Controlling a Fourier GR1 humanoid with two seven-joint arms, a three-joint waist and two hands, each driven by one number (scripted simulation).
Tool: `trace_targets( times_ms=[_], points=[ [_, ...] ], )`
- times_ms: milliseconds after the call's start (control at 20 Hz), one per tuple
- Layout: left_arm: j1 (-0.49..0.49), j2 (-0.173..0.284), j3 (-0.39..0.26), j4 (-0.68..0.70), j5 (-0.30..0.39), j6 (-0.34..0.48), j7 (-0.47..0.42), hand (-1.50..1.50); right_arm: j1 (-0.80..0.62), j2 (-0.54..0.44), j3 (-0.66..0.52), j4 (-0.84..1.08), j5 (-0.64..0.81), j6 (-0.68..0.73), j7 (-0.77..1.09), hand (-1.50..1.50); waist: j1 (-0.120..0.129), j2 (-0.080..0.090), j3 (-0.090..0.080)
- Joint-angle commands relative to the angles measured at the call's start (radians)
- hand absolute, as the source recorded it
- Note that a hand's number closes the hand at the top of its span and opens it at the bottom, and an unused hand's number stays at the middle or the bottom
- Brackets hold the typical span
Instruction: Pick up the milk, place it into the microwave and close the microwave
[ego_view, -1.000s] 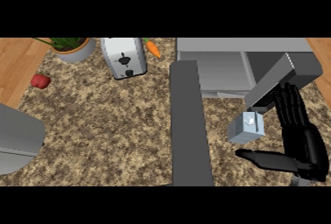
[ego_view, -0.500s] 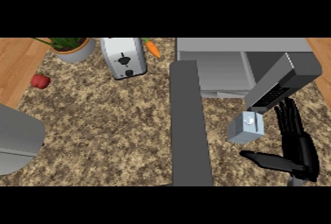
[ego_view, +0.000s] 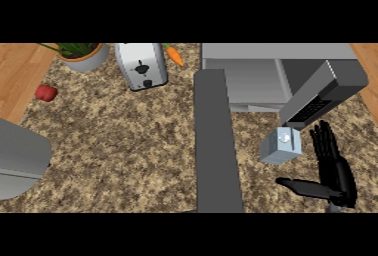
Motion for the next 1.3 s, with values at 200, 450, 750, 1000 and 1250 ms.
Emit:
trace_targets(
  times_ms=[200,450,750,1000,1250],
  points=[
    [0.013,-0.043,0.018,-0.034,0.003,-0.029,0.009,-1.5,-0.126,-0.016,-0.013,0.306,0.049,-0.018,-0.182,-1.5,0.002,0.0,0.0],
    [-0.012,-0.009,0.065,0.027,0.018,-0.053,0.017,-1.5,-0.249,-0.056,-0.066,0.52,0.057,-0.058,-0.273,-1.5,0.005,0.002,0.0],
    [0.011,-0.013,0.107,-0.027,0.084,-0.082,0.058,-1.5,-0.28,-0.046,-0.043,0.62,0.064,-0.061,-0.368,-1.5,0.003,0.0,0.0],
    [-0.071,0.031,0.111,0.041,0.065,-0.066,0.059,-1.5,-0.367,-0.081,-0.042,0.812,0.099,0.007,-0.545,1.5,0.005,0.004,0.001],
    [0.004,-0.055,0.089,0.001,0.054,-0.111,0.037,-1.5,-0.459,-0.106,-0.08,0.899,0.096,-0.052,-0.638,1.5,0.012,0.004,0.001]
  ],
)
